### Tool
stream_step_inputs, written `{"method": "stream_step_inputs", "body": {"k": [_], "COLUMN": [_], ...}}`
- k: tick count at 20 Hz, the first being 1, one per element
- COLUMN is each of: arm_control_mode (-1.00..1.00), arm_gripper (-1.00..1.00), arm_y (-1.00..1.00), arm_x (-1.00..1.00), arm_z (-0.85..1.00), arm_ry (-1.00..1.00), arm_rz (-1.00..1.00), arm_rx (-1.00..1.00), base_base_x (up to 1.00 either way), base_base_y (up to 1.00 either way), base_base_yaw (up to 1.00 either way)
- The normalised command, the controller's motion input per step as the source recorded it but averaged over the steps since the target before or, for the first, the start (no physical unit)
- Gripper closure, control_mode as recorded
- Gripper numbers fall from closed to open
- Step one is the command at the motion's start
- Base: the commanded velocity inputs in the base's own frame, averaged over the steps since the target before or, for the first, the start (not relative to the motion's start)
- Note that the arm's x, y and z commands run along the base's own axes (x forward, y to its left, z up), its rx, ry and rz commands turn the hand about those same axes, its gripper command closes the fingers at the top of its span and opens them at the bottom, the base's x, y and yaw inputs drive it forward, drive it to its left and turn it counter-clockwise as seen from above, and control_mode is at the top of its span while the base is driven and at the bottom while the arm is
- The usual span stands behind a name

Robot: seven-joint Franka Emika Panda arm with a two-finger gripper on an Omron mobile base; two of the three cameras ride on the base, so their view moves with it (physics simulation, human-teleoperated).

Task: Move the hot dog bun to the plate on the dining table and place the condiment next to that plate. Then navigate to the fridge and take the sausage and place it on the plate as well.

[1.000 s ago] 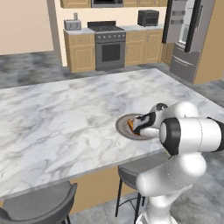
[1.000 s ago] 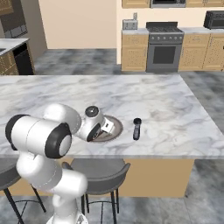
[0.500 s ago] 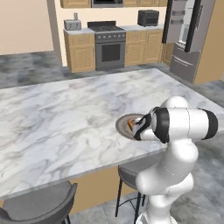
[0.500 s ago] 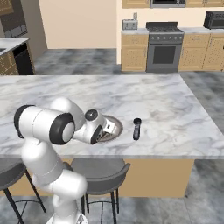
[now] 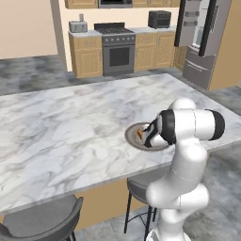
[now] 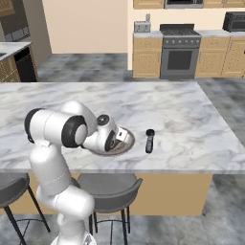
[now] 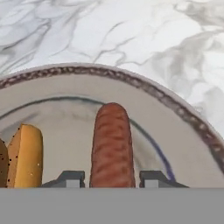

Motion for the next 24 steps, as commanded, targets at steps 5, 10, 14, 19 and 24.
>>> {"method": "stream_step_inputs", "body": {"k": [5, 10, 14, 19, 24], "arm_control_mode": [-1.00, -1.00, -1.00, -1.00, -1.00], "arm_gripper": [-1.00, -1.00, -1.00, -1.00, -1.00], "arm_y": [0.00, 0.13, 0.20, 0.20, 0.32], "arm_x": [-0.22, -0.82, -0.62, -0.50, -0.65], "arm_z": [0.16, 0.98, 1.00, 1.00, 1.00], "arm_ry": [0.01, -0.13, -0.13, -0.09, 0.10], "arm_rz": [0.00, 0.00, 0.00, 0.00, 0.00], "arm_rx": [0.00, 0.00, 0.00, -0.02, 0.00], "base_base_x": [0.00, 0.00, 0.00, 0.00, 0.00], "base_base_y": [0.00, 0.00, 0.00, 0.00, 0.00], "base_base_yaw": [0.00, 0.00, 0.00, 0.00, 0.00]}}
